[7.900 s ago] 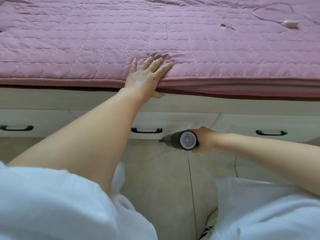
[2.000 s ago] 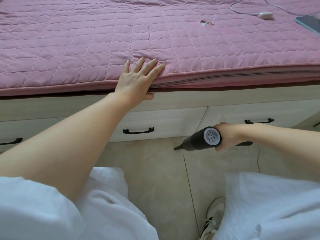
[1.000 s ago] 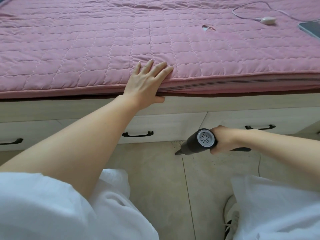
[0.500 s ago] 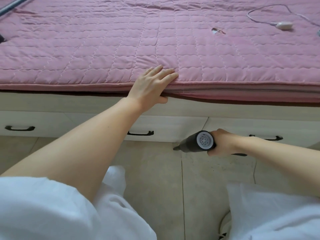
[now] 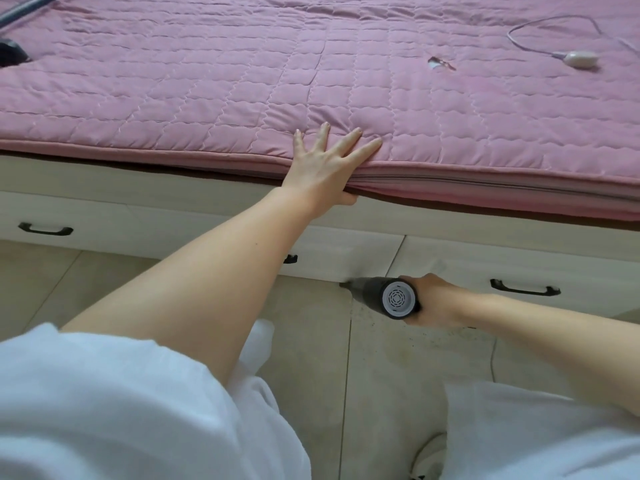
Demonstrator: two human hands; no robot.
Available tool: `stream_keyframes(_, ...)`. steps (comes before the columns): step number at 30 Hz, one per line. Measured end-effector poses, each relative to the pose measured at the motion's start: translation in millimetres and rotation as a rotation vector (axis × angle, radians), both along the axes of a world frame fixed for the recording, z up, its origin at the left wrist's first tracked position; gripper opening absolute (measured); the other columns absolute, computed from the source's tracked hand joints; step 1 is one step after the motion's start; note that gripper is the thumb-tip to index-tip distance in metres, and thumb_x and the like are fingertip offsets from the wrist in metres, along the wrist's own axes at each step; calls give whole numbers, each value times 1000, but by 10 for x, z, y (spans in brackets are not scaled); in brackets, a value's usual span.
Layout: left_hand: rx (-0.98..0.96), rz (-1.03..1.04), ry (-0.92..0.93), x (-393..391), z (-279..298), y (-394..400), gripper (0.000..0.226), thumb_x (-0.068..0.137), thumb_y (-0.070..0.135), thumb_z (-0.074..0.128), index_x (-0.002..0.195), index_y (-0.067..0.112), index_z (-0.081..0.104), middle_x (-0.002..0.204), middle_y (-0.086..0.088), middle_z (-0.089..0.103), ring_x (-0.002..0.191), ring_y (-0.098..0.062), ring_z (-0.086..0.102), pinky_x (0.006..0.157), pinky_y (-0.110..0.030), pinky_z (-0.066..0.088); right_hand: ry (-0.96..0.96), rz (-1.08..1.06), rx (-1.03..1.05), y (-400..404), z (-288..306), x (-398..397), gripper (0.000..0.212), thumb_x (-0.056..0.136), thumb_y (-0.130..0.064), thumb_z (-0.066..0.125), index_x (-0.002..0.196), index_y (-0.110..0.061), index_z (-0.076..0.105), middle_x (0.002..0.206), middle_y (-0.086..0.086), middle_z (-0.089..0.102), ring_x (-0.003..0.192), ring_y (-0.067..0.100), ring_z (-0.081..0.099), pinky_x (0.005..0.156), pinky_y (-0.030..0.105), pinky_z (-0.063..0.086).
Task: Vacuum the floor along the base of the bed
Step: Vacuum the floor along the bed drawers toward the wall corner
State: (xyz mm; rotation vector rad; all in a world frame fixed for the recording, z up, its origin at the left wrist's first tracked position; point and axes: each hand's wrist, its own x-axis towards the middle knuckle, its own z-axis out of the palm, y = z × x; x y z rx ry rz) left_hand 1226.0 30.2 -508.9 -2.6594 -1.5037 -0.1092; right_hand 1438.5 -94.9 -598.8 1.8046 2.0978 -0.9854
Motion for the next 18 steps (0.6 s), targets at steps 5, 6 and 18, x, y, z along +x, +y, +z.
stream_keyframes(5, -45, 41, 32, 40, -3, -4, 92, 89, 41, 66, 153, 44, 1, 165, 6, 0, 149, -40, 0, 113, -70, 5, -42, 22, 9, 15, -35, 92, 37, 74, -32, 70, 104, -38, 49, 97, -9, 63, 86, 14, 63, 78, 34, 56)
stream_keyframes(6, -53, 43, 32, 44, 8, -5, 91, 89, 40, 66, 153, 44, 1, 164, 7, 0, 149, -40, 0, 112, -71, 5, -44, 26, 7, 10, -39, 98, 36, 74, -33, 70, 103, -38, 49, 96, -10, 63, 86, 14, 63, 78, 35, 56)
stream_keyframes(18, 13, 26, 62, 22, -22, -15, 90, 91, 48, 60, 153, 41, -5, 164, 5, -2, 149, -41, -1, 113, -69, 5, -63, 45, 18, -26, -20, -15, 44, 78, -35, 69, 117, -28, 50, 107, -3, 63, 95, 20, 62, 83, 34, 54)
